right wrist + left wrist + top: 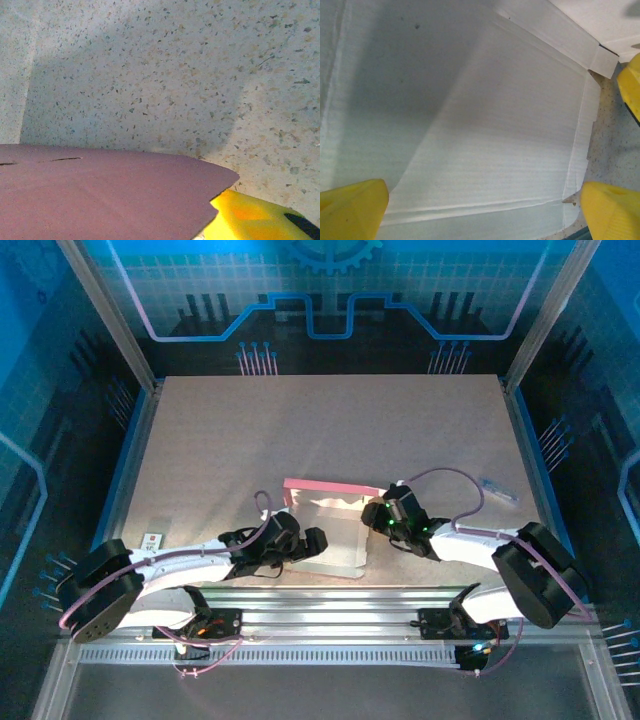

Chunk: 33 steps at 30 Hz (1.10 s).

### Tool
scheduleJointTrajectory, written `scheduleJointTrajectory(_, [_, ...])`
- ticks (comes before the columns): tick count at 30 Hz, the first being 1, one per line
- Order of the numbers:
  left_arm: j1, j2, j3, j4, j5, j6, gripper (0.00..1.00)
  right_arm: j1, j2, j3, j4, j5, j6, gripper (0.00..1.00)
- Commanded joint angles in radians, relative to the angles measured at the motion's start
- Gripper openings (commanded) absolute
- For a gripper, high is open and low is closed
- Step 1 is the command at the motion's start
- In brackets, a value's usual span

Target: Fold the paper box

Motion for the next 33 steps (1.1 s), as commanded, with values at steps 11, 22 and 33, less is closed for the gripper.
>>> scheduleJointTrajectory(11, [-0.026,0.024,-0.028,0.003,0.006,-0.041,0.99,-0.012,0.068,0.045,0.012,0.012,-0.03,0.45])
scheduleJointTrajectory(22, [-0.028,0.056,-0.005,0.007,0.015,-0.03,0.99,-0.019,0.07,0.043,0.074,-0.029,-0.06,0.46])
scheduleJointTrajectory(33, [-0.047,0.124,0.025,0.035,0.023,-0.034,0.99,-0.015,-0.033,0.037,0.055,-0.01,-0.111,0.43])
